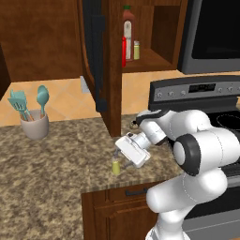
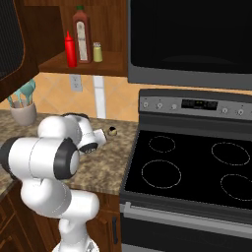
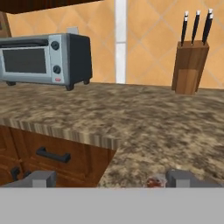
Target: Put the shaker and condiment bottle from the counter next to their counterparts in the cabinet.
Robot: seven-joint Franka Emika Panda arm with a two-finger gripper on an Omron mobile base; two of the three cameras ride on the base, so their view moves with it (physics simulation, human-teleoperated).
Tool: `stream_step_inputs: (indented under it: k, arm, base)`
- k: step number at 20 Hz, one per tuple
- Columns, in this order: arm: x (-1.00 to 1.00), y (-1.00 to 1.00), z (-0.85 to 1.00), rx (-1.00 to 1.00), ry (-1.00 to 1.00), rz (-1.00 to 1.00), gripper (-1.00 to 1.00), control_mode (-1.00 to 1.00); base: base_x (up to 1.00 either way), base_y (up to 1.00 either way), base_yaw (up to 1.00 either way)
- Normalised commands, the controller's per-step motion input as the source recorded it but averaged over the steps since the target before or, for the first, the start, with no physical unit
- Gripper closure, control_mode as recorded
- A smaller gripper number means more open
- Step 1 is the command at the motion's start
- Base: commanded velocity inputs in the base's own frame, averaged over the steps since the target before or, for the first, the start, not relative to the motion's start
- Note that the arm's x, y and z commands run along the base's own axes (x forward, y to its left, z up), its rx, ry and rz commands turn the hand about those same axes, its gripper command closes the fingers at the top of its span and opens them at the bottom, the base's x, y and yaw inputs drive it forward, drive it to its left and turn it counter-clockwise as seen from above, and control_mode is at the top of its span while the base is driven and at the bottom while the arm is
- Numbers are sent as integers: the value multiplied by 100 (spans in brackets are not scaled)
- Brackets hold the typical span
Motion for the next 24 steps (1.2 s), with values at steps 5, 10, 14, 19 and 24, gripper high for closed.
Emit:
stream_step_inputs:
  k: [5, 10, 14, 19, 24]
  arm:
    - [0, 0, 0, 3, -3, 0, -100, -100]
    - [-4, 0, 0, 2, -5, 0, -100, -100]
    - [-2, 0, 0, 1, -6, 0, -100, -100]
    - [12, 0, -17, 0, 0, 0, -100, -100]
    - [23, 0, -9, 0, 0, 0, -100, -100]
  base:
    - [0, 0, 0]
    - [0, 0, 0]
    - [0, 0, 0]
    - [0, 0, 0]
    - [0, 0, 0]
